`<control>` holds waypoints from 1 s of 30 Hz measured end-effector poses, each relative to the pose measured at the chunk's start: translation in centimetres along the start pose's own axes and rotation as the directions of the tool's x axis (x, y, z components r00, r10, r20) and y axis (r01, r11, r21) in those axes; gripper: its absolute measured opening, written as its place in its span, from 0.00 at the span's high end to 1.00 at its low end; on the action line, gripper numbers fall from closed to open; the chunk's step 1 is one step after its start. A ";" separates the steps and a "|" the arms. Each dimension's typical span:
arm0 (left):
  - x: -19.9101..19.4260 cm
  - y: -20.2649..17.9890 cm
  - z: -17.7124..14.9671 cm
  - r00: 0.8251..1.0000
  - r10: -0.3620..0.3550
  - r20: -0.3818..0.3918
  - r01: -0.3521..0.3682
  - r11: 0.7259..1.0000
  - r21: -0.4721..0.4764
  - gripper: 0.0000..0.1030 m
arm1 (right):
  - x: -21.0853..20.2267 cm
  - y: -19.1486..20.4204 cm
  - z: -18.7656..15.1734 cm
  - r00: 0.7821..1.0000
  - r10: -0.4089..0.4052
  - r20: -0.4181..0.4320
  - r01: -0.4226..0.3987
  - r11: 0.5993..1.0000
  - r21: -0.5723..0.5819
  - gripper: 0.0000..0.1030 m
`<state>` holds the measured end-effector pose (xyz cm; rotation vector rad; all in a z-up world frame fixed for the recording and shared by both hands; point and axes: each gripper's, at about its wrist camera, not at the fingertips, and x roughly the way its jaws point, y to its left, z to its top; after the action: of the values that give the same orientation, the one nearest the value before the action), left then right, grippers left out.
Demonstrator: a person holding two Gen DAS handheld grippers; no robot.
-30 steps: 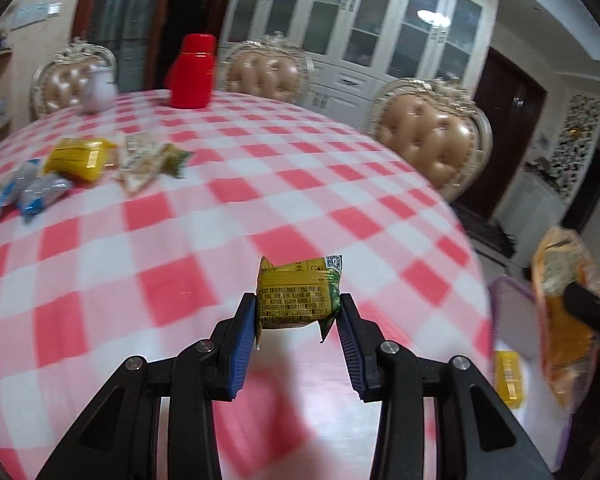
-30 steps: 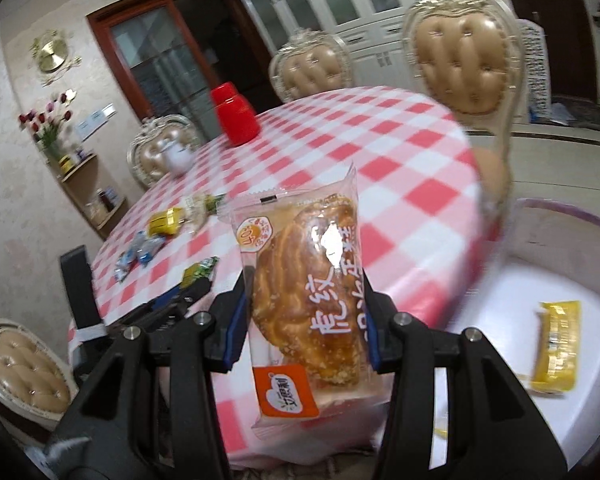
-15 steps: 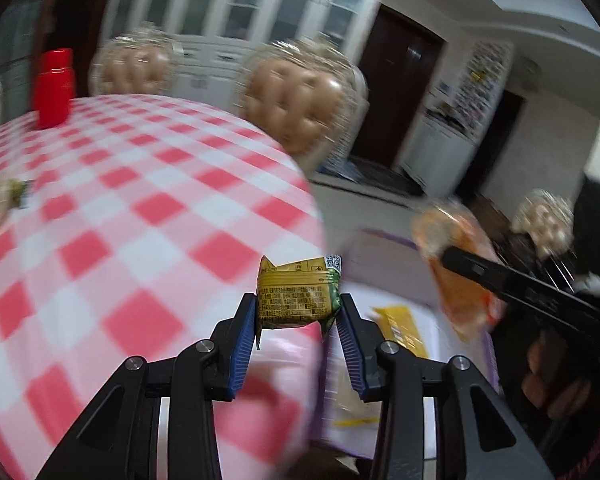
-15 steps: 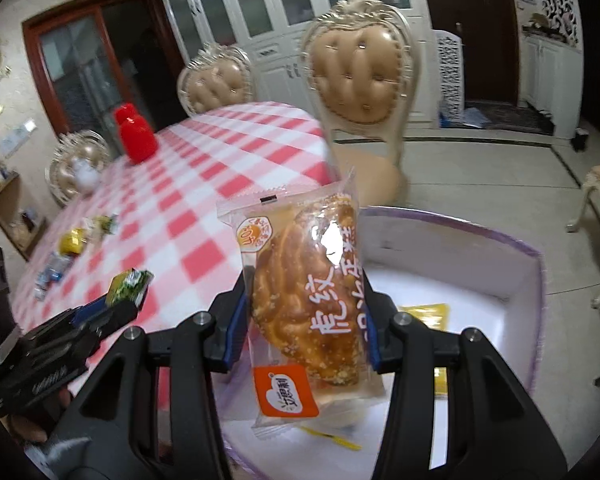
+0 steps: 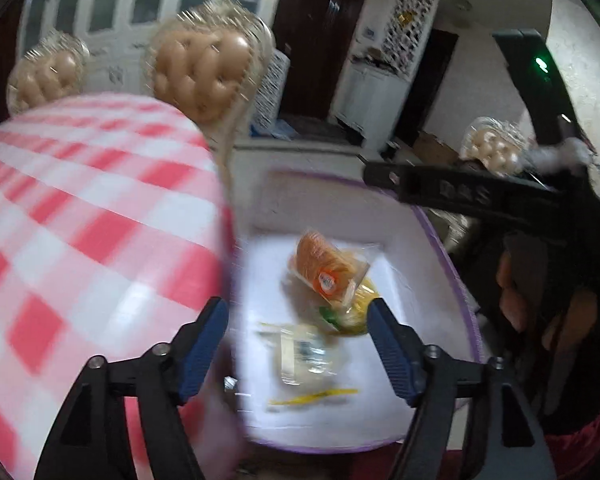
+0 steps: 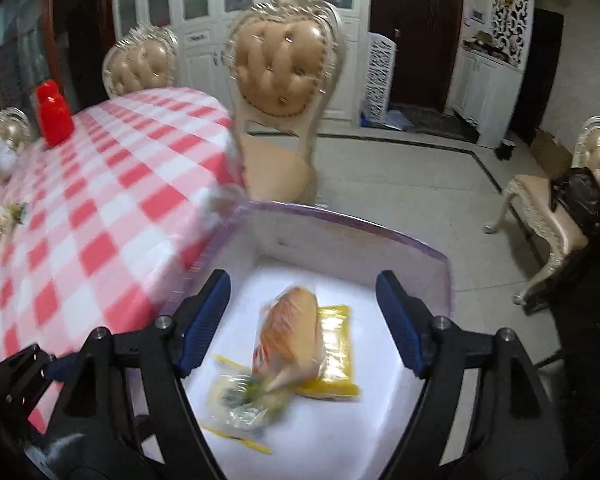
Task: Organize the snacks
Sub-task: 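Open both tools to drop the snacks into the white box, then grasp the white nut packet with the right tool while the left grasps the white-green packet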
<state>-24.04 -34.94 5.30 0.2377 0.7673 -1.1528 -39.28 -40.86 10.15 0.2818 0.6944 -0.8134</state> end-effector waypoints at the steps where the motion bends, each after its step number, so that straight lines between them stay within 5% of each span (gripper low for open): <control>1: -0.5 0.7 0.1 1.000 0.024 0.016 -0.024 1.000 0.000 0.24 | -0.2 0.9 0.1 1.000 0.030 0.008 -0.030 1.000 -0.004 0.25; 4: -3.8 5.8 0.2 0.978 0.195 0.069 -0.192 0.980 -0.045 0.20 | -0.9 5.6 -0.2 0.985 0.173 0.017 -0.172 0.983 -0.060 0.24; 7: -6.5 11.7 -0.3 0.939 0.338 0.059 -0.328 0.935 -0.133 0.19 | -0.7 11.9 -0.7 0.949 0.314 -0.009 -0.313 0.941 -0.128 0.24; 10: -10.4 20.2 -1.5 0.872 0.489 0.014 -0.466 0.839 -0.282 0.19 | -0.3 18.6 -1.1 0.904 0.424 -0.061 -0.427 0.881 -0.204 0.24; 12: -14.1 26.8 -3.1 0.802 0.596 -0.028 -0.551 0.722 -0.419 0.19 | 0.0 23.6 -1.3 0.873 0.481 -0.083 -0.485 0.835 -0.259 0.24; 13: -14.8 28.9 -3.2 0.783 0.621 -0.040 -0.567 0.684 -0.459 0.19 | 0.3 25.4 -1.4 0.862 0.498 -0.091 -0.502 0.820 -0.274 0.23; 14: -17.0 32.1 -4.1 0.743 0.666 -0.061 -0.591 0.610 -0.528 0.19 | 0.9 27.8 -1.2 0.849 0.519 -0.104 -0.525 0.801 -0.288 0.22; 15: -19.6 35.4 -5.1 0.685 0.724 -0.088 -0.616 0.509 -0.602 0.19 | 1.7 29.9 -1.1 0.838 0.534 -0.117 -0.543 0.788 -0.291 0.22; 16: -21.2 37.4 -5.7 0.650 0.752 -0.108 -0.625 0.448 -0.639 0.19 | 2.8 31.8 -0.9 0.831 0.540 -0.134 -0.555 0.781 -0.288 0.22; 18: -25.6 42.0 -8.1 0.556 0.818 -0.146 -0.610 0.282 -0.741 0.19 | 5.3 36.4 -0.5 0.817 0.542 -0.199 -0.577 0.771 -0.269 0.22; 21: -29.5 45.3 -12.1 0.426 0.886 -0.184 -0.586 0.115 -0.802 0.19 | 7.9 42.0 0.0 0.812 0.538 -0.225 -0.583 0.769 -0.264 0.22; 22: -30.1 46.0 -12.9 0.418 0.885 -0.204 -0.585 0.090 -0.806 0.19 | 8.5 43.2 0.4 0.814 0.535 -0.227 -0.580 0.769 -0.268 0.22; 24: -32.1 48.1 -15.3 0.477 0.846 -0.237 -0.529 0.061 -0.846 0.19 | 10.0 47.1 0.8 0.818 0.525 -0.236 -0.575 0.759 -0.306 0.22; 27: -35.0 48.9 -17.8 0.472 0.856 -0.212 -0.423 0.009 -0.906 0.19 | 12.2 51.2 1.3 0.818 0.496 -0.291 -0.574 0.735 -0.362 0.22; 30: -36.0 49.8 -19.1 0.505 0.834 -0.222 -0.387 -0.011 -0.922 0.19 | 14.6 53.9 1.9 0.837 0.452 -0.310 -0.546 0.735 -0.402 0.21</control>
<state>5.18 22.37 4.64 -0.6081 0.6706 0.3331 8.87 -14.23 0.39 0.0859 0.9247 -0.0731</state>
